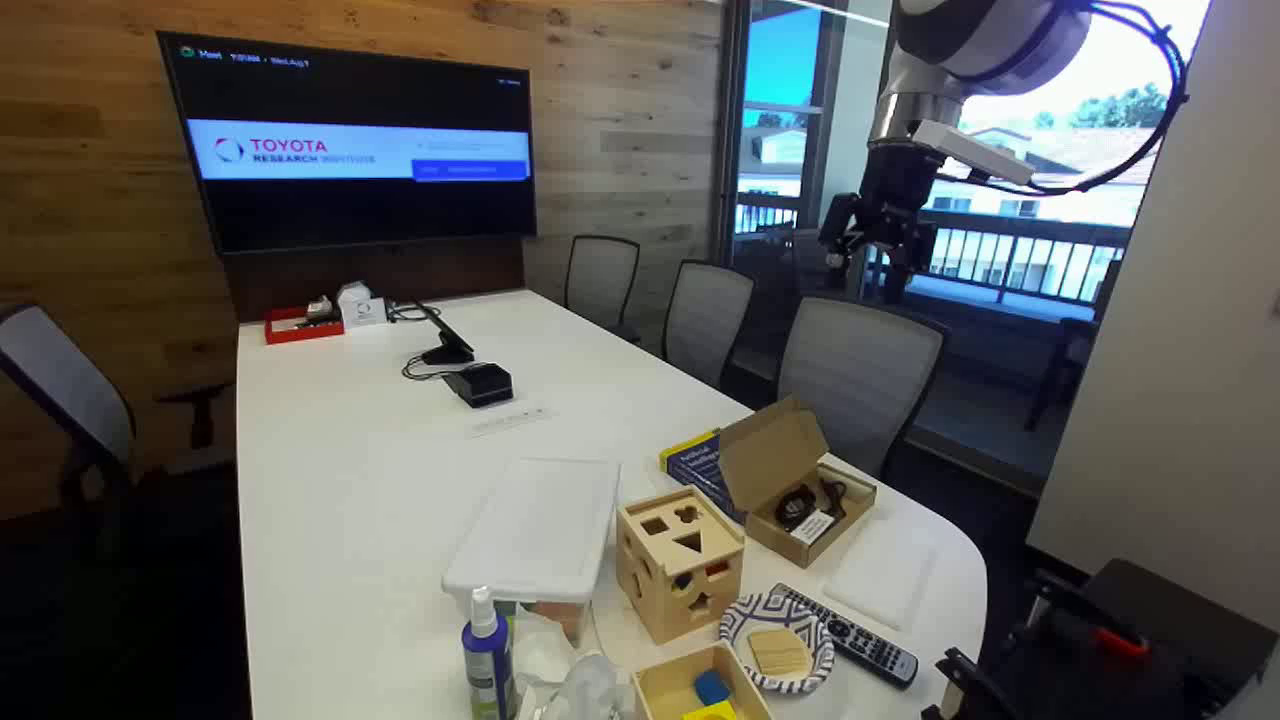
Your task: Open the lid of the shape sorter
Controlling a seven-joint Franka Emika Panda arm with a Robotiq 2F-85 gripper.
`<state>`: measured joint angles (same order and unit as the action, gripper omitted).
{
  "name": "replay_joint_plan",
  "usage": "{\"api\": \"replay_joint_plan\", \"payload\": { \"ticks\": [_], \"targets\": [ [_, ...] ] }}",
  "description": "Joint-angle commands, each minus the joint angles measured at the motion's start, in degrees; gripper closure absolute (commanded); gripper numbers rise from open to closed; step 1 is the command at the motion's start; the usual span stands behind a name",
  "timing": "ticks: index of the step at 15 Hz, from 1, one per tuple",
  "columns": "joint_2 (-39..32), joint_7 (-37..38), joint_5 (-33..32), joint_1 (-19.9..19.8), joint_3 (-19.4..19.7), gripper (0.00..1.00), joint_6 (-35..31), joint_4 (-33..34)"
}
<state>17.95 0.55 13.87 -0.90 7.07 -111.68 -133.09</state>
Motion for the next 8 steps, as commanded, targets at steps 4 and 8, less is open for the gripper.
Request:
{"api": "replay_joint_plan", "payload": {
  "ticks": [4,8],
  "targets": [
    [-0.1,-0.2,0.2,-0.9,-0.8,0.0,0.2,0.1],
    [-9.6,0.8,0.7,0.1,-2.1,0.0,-3.7,4.1]
  ]
}}
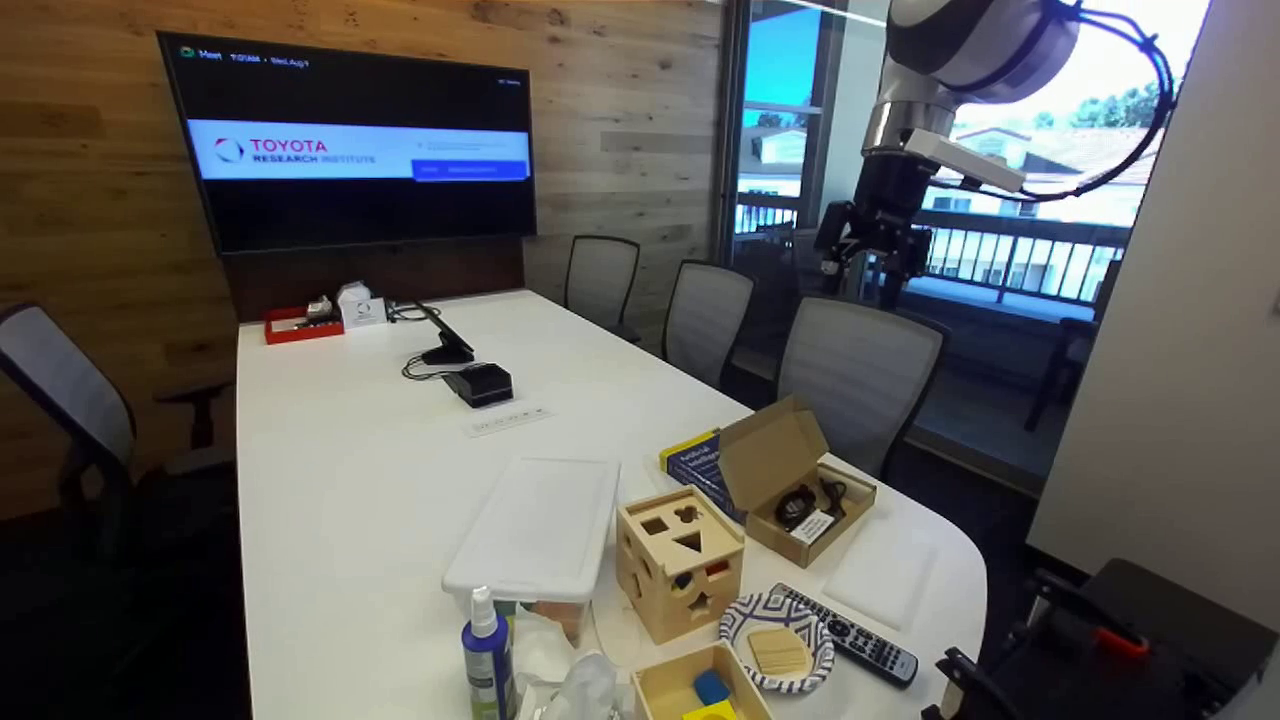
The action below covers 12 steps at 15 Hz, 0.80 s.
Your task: Open the lid of the shape sorter
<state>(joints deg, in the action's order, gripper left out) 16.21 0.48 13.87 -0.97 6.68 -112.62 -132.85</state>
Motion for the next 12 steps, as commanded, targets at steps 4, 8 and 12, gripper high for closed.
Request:
{"api": "replay_joint_plan", "payload": {
  "ticks": [4,8,12],
  "targets": [
    [-20.2,7.6,-0.8,1.7,-6.1,0.0,-8.3,9.7],
    [-31.5,19.1,-6.1,5.4,-9.2,0.0,-12.1,16.7],
    [-40.4,24.9,-9.0,8.7,-8.8,0.0,-14.2,22.2]
  ]
}}
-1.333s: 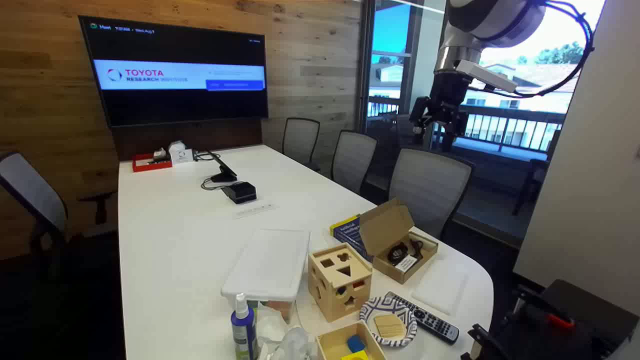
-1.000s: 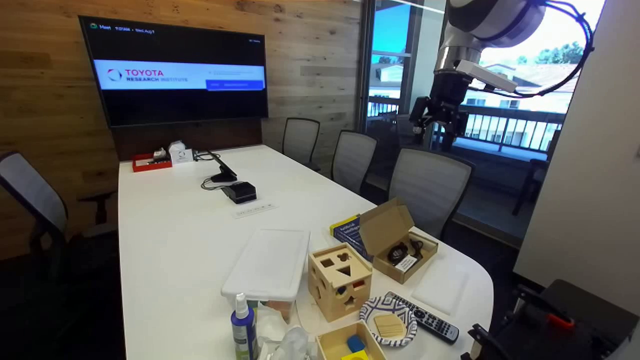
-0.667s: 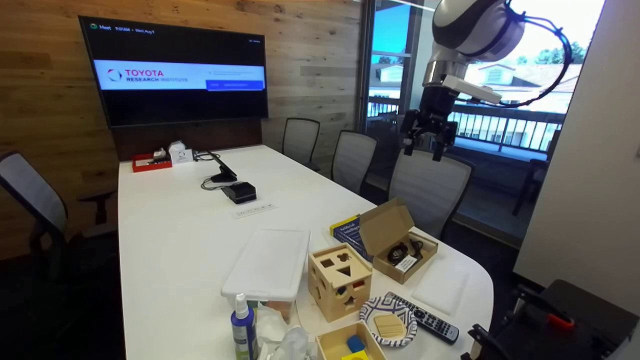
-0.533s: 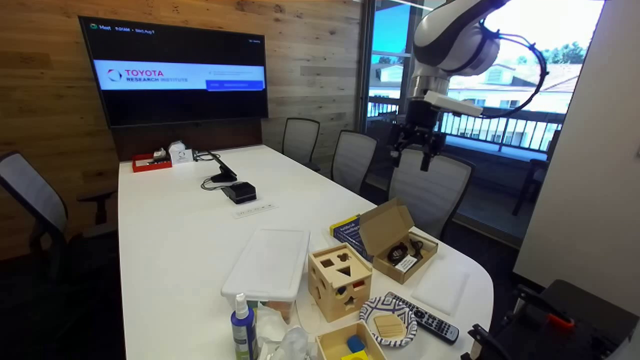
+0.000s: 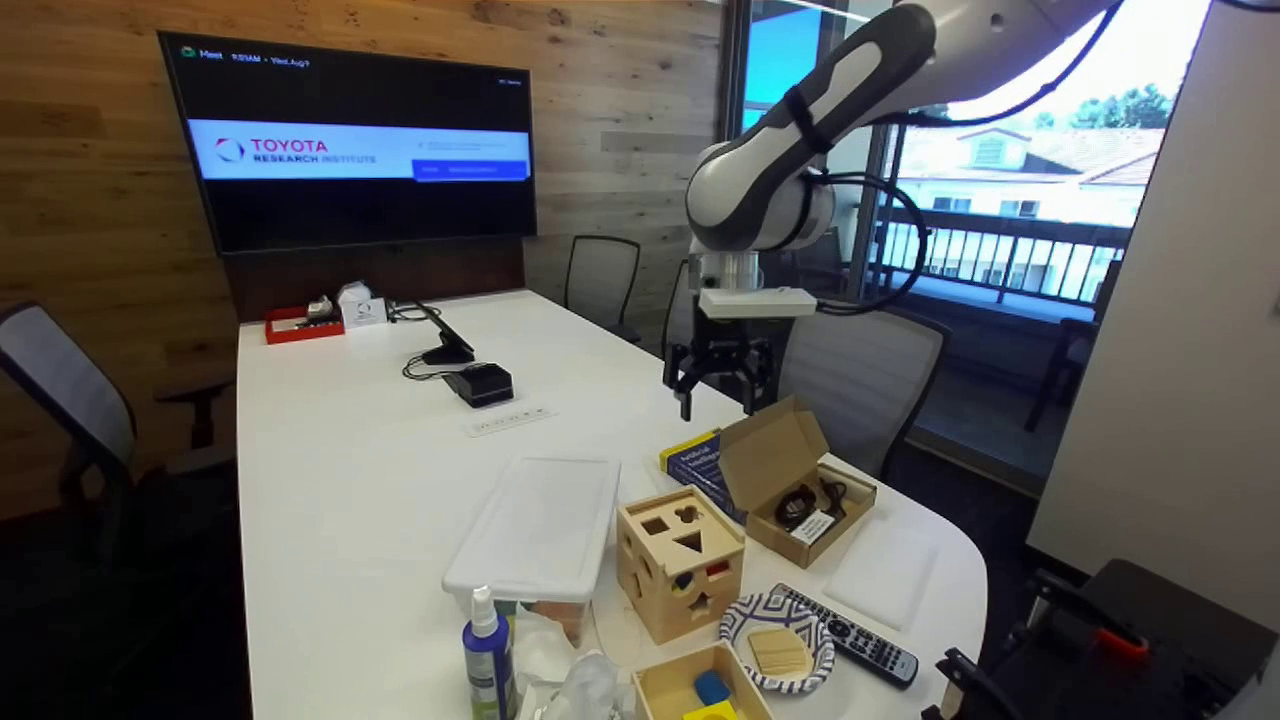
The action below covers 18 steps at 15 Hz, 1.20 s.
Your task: Open the lid of the shape sorter
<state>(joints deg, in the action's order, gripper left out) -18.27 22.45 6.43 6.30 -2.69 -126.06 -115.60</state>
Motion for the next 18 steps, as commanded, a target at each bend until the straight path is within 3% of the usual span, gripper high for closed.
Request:
{"api": "replay_joint_plan", "payload": {
  "ticks": [1,18],
  "targets": [
    [-7.8,2.7,-1.6,1.8,0.7,0.0,-0.9,6.1],
    [-31.5,-12.1,0.9,-0.1,-1.8,0.0,1.0,27.0]
  ]
}}
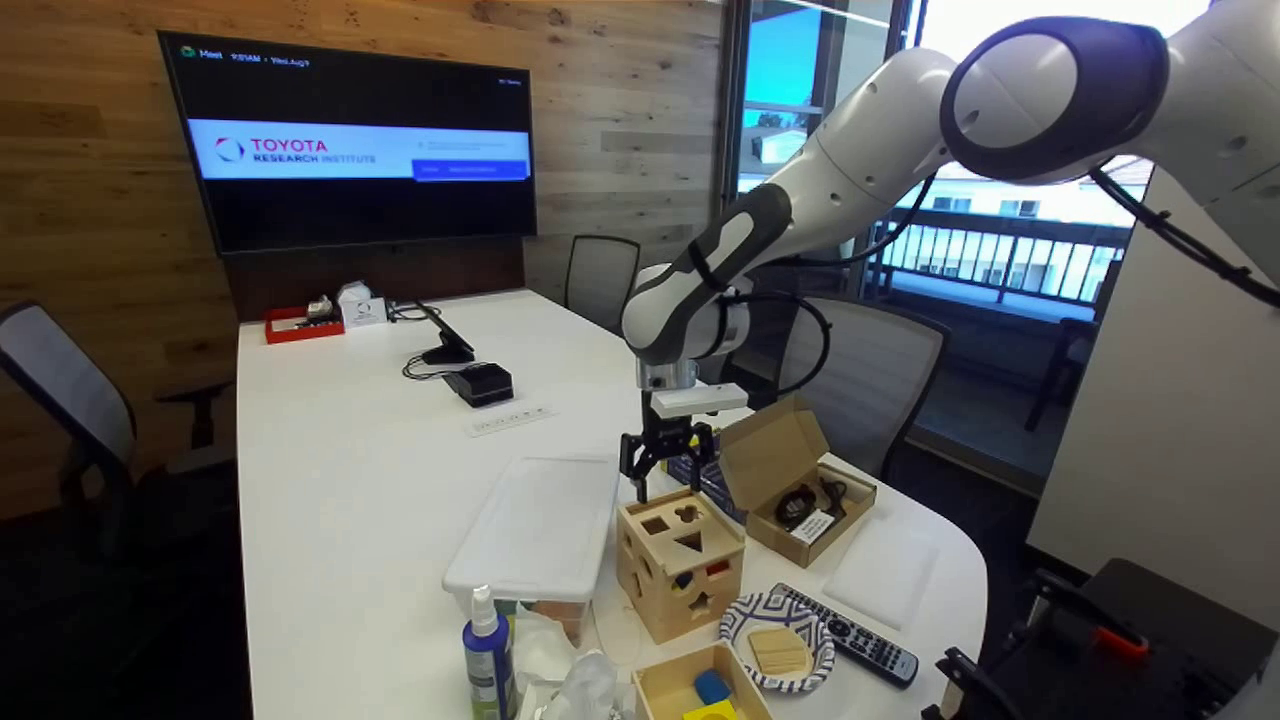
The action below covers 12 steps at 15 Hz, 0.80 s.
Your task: Open the lid of the shape sorter
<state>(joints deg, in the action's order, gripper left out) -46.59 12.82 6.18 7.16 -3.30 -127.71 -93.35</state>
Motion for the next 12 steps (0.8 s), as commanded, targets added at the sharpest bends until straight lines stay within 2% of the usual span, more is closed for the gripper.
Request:
{"api": "replay_joint_plan", "payload": {
  "ticks": [1,6,12],
  "targets": [
    [-4.1,-2.6,1.2,-0.8,-1.2,0.0,2.9,5.7],
    [-6.8,-2.0,1.2,-0.5,-1.0,0.0,4.4,8.7],
    [-8.2,-2.4,1.3,-0.7,-1.2,0.0,13.7,12.8]
  ]
}}
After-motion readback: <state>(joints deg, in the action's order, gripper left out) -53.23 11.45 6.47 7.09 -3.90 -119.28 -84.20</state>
